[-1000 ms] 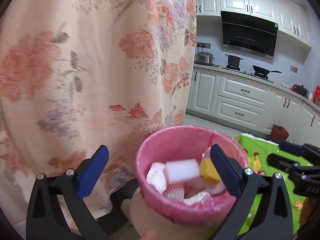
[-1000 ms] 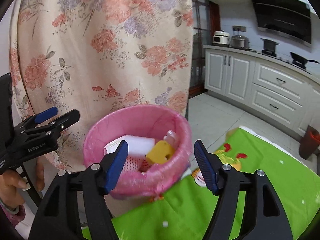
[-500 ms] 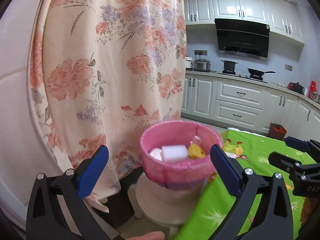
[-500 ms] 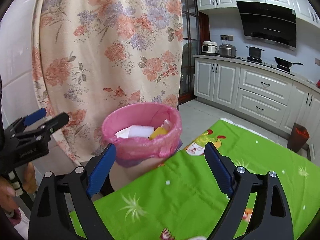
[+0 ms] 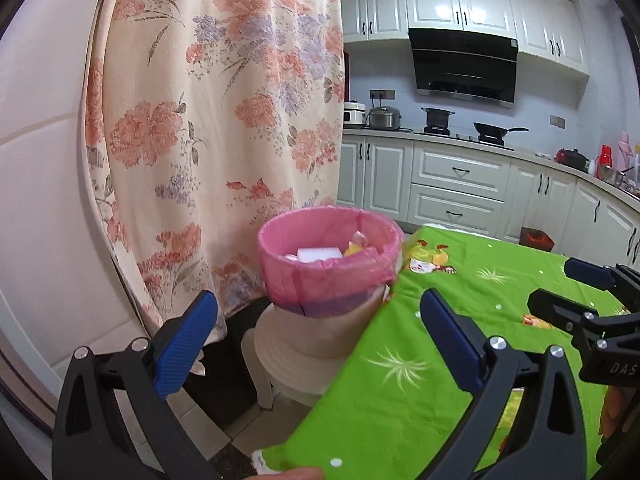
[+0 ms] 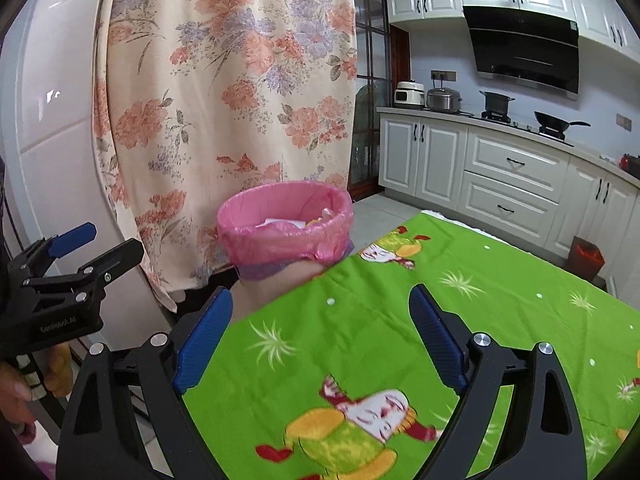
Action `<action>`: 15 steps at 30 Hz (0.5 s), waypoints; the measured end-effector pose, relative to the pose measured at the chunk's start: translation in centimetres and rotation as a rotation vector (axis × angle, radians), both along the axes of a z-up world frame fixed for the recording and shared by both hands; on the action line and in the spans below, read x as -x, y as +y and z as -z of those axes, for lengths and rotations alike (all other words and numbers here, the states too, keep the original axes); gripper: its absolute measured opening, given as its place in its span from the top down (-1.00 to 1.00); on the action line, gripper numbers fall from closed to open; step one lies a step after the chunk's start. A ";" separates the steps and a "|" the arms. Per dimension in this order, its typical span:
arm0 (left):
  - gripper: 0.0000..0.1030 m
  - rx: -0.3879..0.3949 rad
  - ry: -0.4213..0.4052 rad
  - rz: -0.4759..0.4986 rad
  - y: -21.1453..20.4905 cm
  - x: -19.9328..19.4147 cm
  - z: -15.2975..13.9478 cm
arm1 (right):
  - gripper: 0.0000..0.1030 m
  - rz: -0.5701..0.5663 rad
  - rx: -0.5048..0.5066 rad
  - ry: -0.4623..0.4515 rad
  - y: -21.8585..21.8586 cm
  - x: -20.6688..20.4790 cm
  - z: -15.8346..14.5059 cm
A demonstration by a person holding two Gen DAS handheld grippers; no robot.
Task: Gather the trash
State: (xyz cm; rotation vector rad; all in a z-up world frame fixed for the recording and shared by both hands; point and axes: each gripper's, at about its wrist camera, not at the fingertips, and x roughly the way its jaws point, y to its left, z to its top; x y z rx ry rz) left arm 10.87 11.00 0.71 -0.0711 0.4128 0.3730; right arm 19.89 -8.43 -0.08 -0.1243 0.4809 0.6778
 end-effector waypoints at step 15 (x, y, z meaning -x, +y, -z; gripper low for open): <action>-0.91 -0.003 -0.001 0.019 -0.9 1.5 -0.1 | -0.64 0.014 -0.017 -0.007 -1.3 1.5 0.0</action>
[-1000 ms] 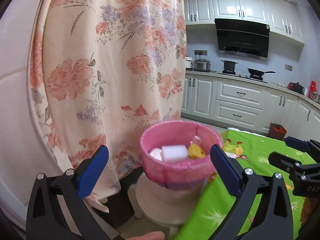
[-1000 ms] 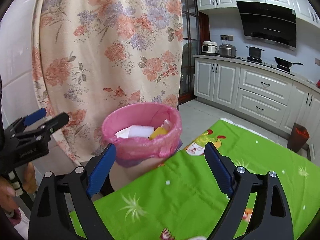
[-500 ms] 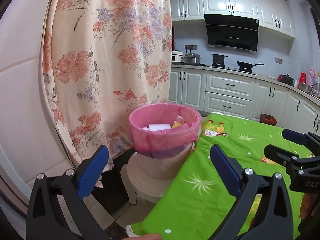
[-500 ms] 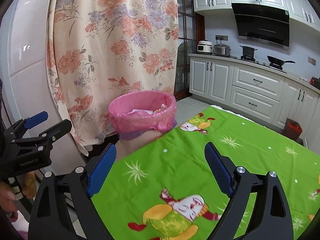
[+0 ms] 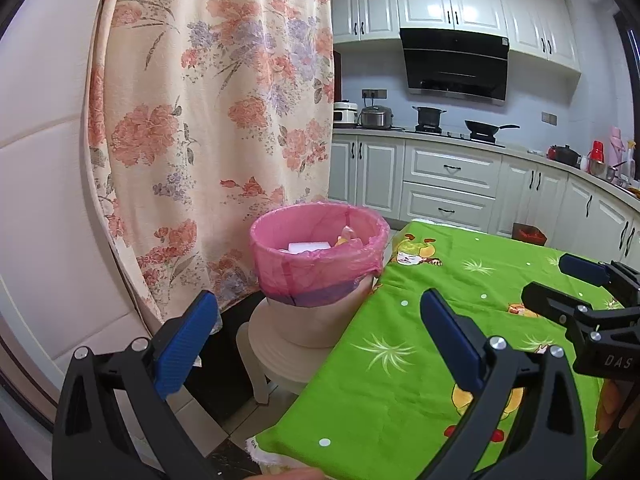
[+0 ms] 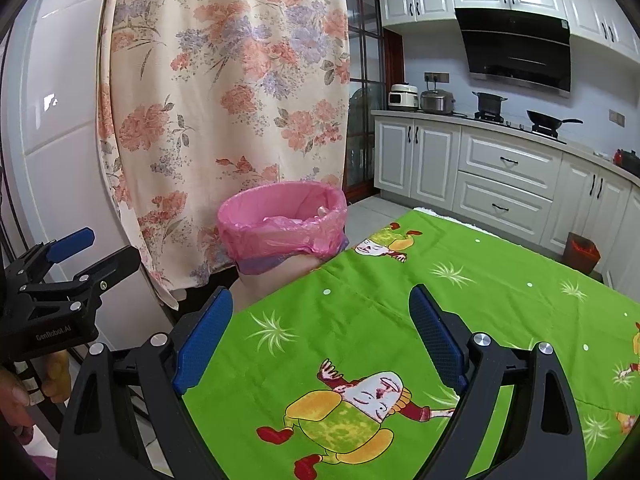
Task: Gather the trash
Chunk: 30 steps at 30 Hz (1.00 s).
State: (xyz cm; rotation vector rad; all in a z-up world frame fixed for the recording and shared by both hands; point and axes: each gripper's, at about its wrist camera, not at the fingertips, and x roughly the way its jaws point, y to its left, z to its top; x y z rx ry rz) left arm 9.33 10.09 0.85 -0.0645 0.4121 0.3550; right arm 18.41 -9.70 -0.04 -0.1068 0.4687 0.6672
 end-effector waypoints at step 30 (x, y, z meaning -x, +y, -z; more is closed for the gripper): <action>-0.91 -0.026 -0.028 -0.008 0.1 1.1 0.5 | -0.64 -0.023 -0.050 -0.032 0.4 1.0 0.5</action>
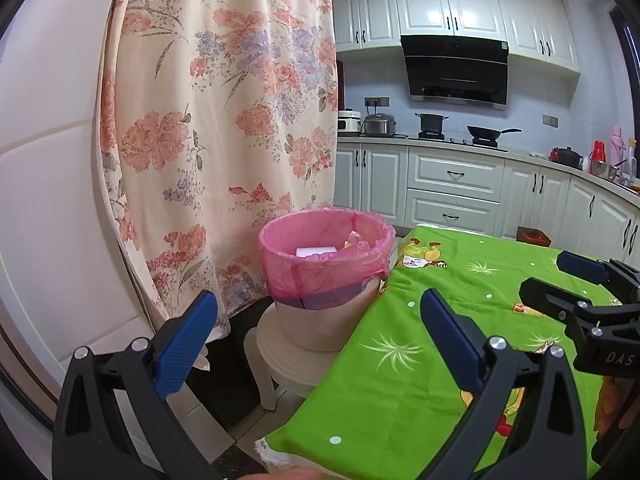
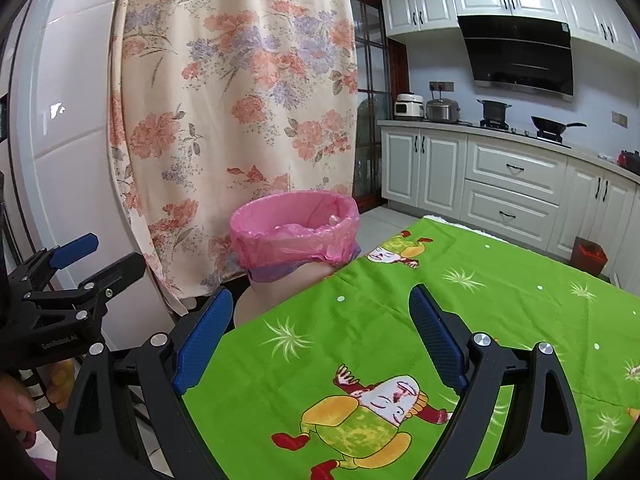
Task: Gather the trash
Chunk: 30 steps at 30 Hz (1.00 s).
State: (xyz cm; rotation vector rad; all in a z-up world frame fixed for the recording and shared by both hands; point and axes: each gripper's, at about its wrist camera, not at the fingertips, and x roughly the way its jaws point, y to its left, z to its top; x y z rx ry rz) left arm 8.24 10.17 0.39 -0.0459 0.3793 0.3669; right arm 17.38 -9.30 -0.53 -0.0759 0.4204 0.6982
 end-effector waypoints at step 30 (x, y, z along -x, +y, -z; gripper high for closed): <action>-0.91 0.017 -0.002 -0.023 0.7 0.7 1.7 | -0.64 0.020 0.033 -0.078 0.6 0.9 1.9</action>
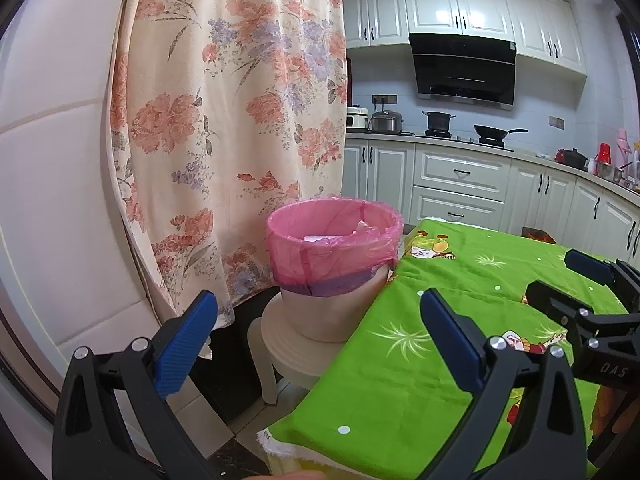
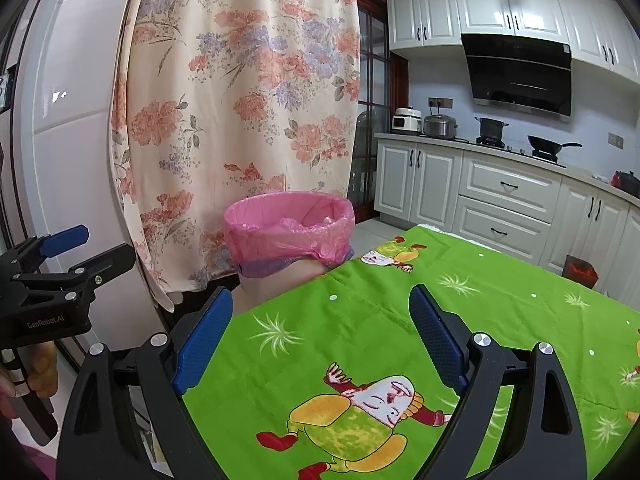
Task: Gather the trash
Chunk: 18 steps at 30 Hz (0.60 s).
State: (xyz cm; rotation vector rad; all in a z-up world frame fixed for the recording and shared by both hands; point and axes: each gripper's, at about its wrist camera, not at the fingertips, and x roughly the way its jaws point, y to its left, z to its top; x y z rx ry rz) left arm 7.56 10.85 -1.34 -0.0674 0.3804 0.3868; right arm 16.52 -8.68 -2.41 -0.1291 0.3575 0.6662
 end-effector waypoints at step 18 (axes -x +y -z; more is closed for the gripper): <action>-0.91 -0.004 -0.081 -0.014 -0.2 3.2 1.6 | -0.64 -0.031 -0.056 -0.059 0.2 2.7 0.0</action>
